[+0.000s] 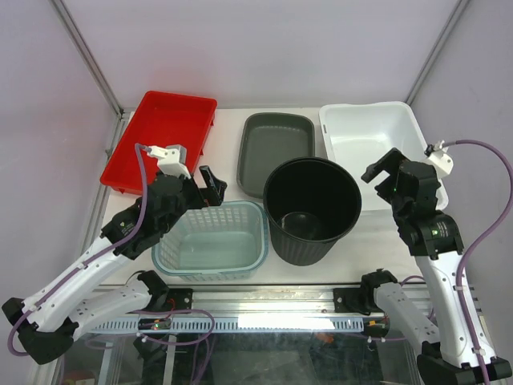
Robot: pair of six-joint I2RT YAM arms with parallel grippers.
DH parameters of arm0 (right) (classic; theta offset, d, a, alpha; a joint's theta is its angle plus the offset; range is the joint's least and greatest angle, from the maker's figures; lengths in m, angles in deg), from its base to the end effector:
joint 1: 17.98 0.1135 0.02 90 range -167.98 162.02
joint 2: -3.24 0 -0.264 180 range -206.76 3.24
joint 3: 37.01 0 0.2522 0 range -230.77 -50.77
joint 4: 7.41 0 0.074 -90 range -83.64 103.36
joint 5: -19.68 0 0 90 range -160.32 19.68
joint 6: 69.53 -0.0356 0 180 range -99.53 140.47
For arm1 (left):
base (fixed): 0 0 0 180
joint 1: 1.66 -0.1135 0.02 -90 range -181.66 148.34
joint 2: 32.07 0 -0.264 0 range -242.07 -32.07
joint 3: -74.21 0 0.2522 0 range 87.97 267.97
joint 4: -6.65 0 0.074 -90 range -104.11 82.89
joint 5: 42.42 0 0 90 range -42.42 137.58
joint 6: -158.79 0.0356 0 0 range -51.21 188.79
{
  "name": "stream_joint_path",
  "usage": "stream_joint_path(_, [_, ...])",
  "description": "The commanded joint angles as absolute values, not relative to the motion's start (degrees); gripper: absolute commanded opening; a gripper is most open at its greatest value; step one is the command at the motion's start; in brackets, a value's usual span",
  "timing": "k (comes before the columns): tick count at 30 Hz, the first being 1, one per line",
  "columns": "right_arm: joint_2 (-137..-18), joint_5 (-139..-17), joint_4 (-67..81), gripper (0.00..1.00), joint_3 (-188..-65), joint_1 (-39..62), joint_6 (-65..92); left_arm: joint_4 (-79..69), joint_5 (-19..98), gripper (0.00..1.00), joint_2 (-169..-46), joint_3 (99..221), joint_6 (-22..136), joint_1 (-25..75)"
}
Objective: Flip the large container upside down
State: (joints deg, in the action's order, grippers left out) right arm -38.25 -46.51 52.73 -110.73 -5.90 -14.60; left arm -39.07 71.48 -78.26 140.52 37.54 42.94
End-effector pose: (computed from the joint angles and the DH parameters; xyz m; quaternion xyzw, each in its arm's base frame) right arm 0.1299 0.0131 0.3730 0.2713 0.8003 0.0398 0.5332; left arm 0.1313 -0.1092 0.3447 -0.0134 0.8351 -0.1822 0.5189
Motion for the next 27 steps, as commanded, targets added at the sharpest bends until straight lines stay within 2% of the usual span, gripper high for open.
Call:
stream_joint_path(1, [-39.4,-44.3,52.2,1.0,-114.0,-6.2,-15.3,-35.7,70.3,0.99,-78.3,142.1,39.1,43.1])
stream_joint_path(6, [-37.9,-44.5,50.9,0.99,-113.2,-6.2,-15.1,-35.4,70.3,0.99,-78.6,143.0,39.6,43.1])
stream_joint_path(10, [-37.0,-44.6,50.4,1.0,-112.5,-6.2,-14.5,-35.1,65.8,0.99,-80.0,143.6,40.4,43.1])
stream_joint_path(16, [-36.8,-44.4,50.9,1.0,-112.1,-6.2,-14.3,-37.6,61.4,0.99,-86.6,147.3,39.2,43.9])
stream_joint_path(27, [-33.3,-44.2,50.2,0.99,-110.3,-6.2,-12.6,-46.2,79.0,0.99,-95.6,151.0,21.4,63.1])
